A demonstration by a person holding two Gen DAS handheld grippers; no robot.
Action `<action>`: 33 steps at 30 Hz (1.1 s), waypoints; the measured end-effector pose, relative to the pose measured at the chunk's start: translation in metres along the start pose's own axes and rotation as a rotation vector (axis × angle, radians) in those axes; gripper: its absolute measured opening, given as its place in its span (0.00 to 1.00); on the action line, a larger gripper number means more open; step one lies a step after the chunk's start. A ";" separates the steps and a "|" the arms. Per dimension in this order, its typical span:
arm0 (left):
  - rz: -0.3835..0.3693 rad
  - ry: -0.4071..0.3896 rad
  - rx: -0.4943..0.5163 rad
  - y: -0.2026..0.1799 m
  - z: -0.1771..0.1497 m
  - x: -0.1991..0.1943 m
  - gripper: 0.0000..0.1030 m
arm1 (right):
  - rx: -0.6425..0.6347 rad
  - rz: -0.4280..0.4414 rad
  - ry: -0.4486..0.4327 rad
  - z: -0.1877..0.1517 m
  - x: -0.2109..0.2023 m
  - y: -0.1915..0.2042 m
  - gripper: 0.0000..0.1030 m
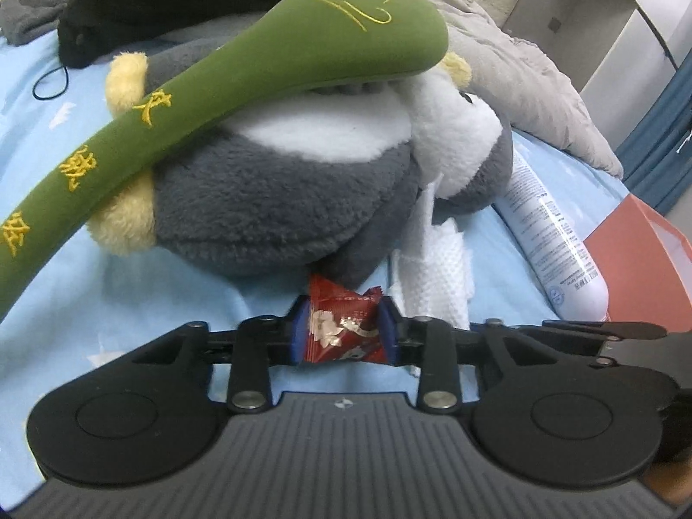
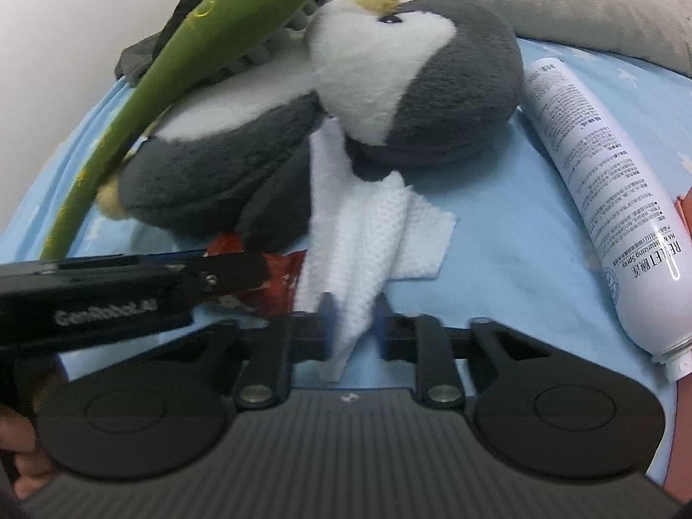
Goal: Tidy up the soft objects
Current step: 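Grasp the red candy wrapper with the left gripper while the right grasps the white tissue, then lift the red wrapper and white tissue in both grippers and carry them over the pink box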
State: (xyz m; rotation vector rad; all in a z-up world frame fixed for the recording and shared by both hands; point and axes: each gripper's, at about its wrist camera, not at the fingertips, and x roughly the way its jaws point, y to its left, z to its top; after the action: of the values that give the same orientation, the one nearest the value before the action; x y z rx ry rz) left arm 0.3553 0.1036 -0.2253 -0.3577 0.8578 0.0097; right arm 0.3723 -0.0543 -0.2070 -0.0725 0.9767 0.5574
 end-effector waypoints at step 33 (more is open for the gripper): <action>0.054 0.004 0.050 -0.034 -0.071 -0.136 0.27 | 0.094 -0.142 -0.041 -0.089 -0.146 0.007 0.09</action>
State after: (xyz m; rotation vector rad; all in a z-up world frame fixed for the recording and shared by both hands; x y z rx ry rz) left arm 0.2187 0.0674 -0.1561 -0.2880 0.8702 0.0372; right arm 0.2380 -0.1359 -0.1398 -0.0463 0.9485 0.3806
